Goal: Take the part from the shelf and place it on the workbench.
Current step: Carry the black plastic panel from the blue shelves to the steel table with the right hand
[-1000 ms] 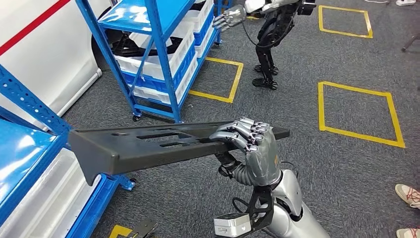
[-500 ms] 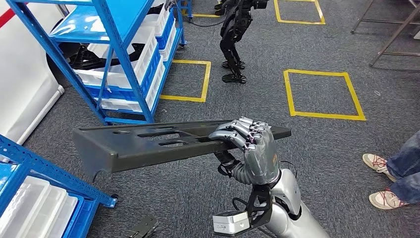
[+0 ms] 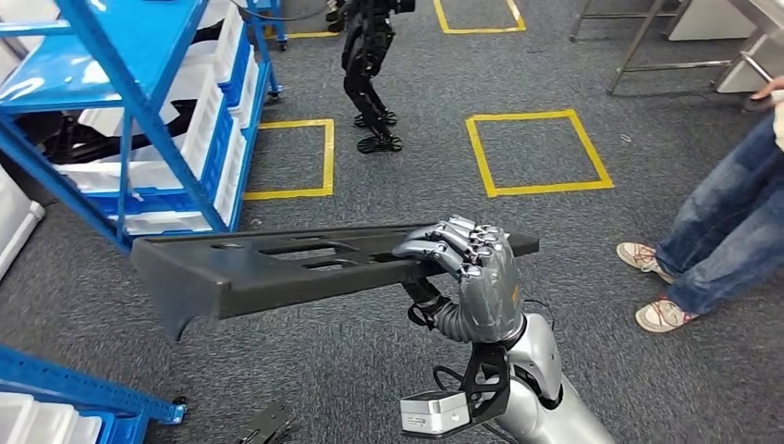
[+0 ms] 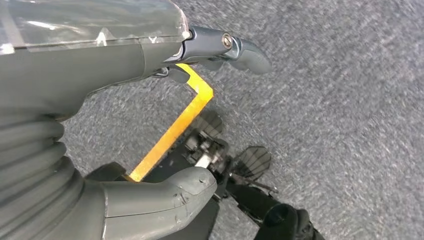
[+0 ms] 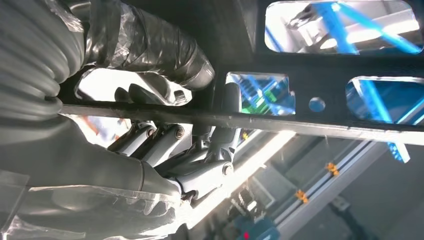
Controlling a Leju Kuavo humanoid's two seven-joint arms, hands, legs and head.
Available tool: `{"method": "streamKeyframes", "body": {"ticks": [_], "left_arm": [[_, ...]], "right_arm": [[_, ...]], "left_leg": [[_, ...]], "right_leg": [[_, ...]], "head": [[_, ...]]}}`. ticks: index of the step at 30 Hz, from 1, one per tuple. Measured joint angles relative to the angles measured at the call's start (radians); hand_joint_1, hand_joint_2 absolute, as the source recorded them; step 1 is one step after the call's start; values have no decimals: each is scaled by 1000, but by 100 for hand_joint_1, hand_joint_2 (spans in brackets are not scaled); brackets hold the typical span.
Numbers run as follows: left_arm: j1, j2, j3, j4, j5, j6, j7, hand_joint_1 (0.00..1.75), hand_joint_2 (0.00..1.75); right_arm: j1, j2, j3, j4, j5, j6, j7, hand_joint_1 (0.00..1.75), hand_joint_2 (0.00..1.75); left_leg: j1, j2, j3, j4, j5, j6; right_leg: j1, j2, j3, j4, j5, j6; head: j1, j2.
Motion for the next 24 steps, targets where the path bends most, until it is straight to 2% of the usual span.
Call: {"method": "streamKeyframes", "body": {"ticks": [1,2,4,5,6,7,8,9,10,11,12,13,14,15,16,18,19,20,21,22,23,24], "left_arm": [[-2,-1,0,0,-1,0,-1,0,175],[-3,-1,0,-1,-2,0,-1,0,175],[-2,-1,0,-1,-2,0,-2,0,175],[0,-1,0,-1,-2,0,-2,0,175],[3,-1,0,-1,-2,-1,-2,0,175],[5,-1,0,-1,-3,-1,-2,0,175],[6,-1,0,-1,-3,-1,-2,0,175],[6,-1,0,-1,-3,-1,-2,0,175],[5,-1,0,-1,-2,-1,-2,0,175],[5,0,0,-1,-2,-1,-2,0,175],[5,0,0,-1,-2,-1,-2,0,175],[5,1,0,-1,-2,-1,-2,0,175],[4,1,0,-1,-2,-1,-2,0,175],[3,0,0,-1,-2,-3,-3,0,175],[2,-1,0,-1,-1,-6,-4,0,175],[1,-2,0,-1,3,-18,-12,0,175],[2,-2,0,-1,5,-24,-15,0,175],[4,-2,0,-1,4,-28,-17,0,175],[8,-2,0,-1,1,-29,-18,0,175],[11,-2,0,-1,-2,-28,-17,0,175],[12,-2,0,-1,-6,-26,-17,0,175],[12,-3,0,-1,-7,-23,-16,0,175]], "right_arm": [[0,0,0,0,-2,0,0,175,175],[-1,0,0,0,-3,0,0,175,175],[-1,0,0,0,-3,0,0,175,175],[-1,1,0,0,-3,0,0,175,175],[0,1,0,0,-3,0,0,175,175],[1,1,0,0,-3,0,0,175,175],[2,1,0,0,-3,0,0,175,175],[2,1,0,0,-3,0,0,175,175],[2,1,0,0,-3,0,0,175,175],[2,1,0,0,-3,0,0,175,175],[1,1,0,0,-3,0,0,175,175],[1,1,0,0,-3,0,0,175,175],[1,1,0,0,-3,0,0,175,175],[2,1,0,0,-3,0,0,175,175],[3,1,0,0,-4,0,0,175,175],[2,1,0,-1,-5,0,0,175,175],[2,1,0,-1,-7,0,-1,175,175],[2,0,0,-2,-9,0,-2,175,175],[4,0,0,-2,-11,0,-2,175,175],[7,0,0,-2,-14,0,-3,175,175],[9,0,0,-2,-17,1,-4,175,175],[10,0,0,-2,-20,2,-5,175,175]], "left_leg": [[2,-7,0,6,-9,-5],[4,-26,-8,28,-27,-9],[8,-80,-55,138,-91,-13],[8,-97,-89,210,-123,-13],[9,-104,-119,268,-141,-14],[9,-107,-134,294,-139,-13],[9,-109,-132,283,-118,-11],[9,-114,-113,235,-82,-8],[11,-132,-84,164,-43,-5],[13,-157,-57,100,-17,-1],[14,-179,-37,53,-1,2],[13,-195,-28,29,3,5],[11,-195,-25,25,1,8],[11,-185,-24,21,4,14],[12,-173,-22,15,9,21],[15,-146,-19,3,18,37],[13,-132,-18,0,20,41],[11,-118,-19,0,20,44],[10,-103,-20,0,20,45],[9,-88,-20,0,19,46],[9,-75,-20,1,18,45],[9,-62,-18,1,16,44]], "right_leg": [[-3,11,1,-2,2,-6],[-6,20,2,-5,5,-12],[-9,40,2,-8,8,-21],[-8,51,2,-7,8,-24],[-7,65,1,-7,9,-25],[-6,78,1,-5,9,-25],[-6,92,1,-4,9,-25],[-6,106,1,-1,9,-24],[-7,119,0,1,8,-23],[-6,130,-2,5,8,-20],[-6,142,-6,8,9,-15],[-8,153,-11,10,11,-8],[-10,164,-15,8,14,0],[-11,175,-18,5,19,8],[-11,169,-20,5,19,13],[-7,119,-39,42,-9,22],[-6,83,-63,97,-42,24],[-6,62,-93,163,-77,26],[-7,52,-121,226,-104,29],[-7,46,-141,271,-117,31],[-8,44,-138,271,-107,32],[-8,39,-115,234,-82,31]], "head": [[0,0],[0,0],[0,0],[0,0],[0,0],[0,0],[0,0],[0,0],[0,0],[0,0],[0,0],[0,0],[0,0],[0,0],[0,0],[3,0],[5,0],[6,0],[6,0],[6,0],[6,0],[6,0]]}}
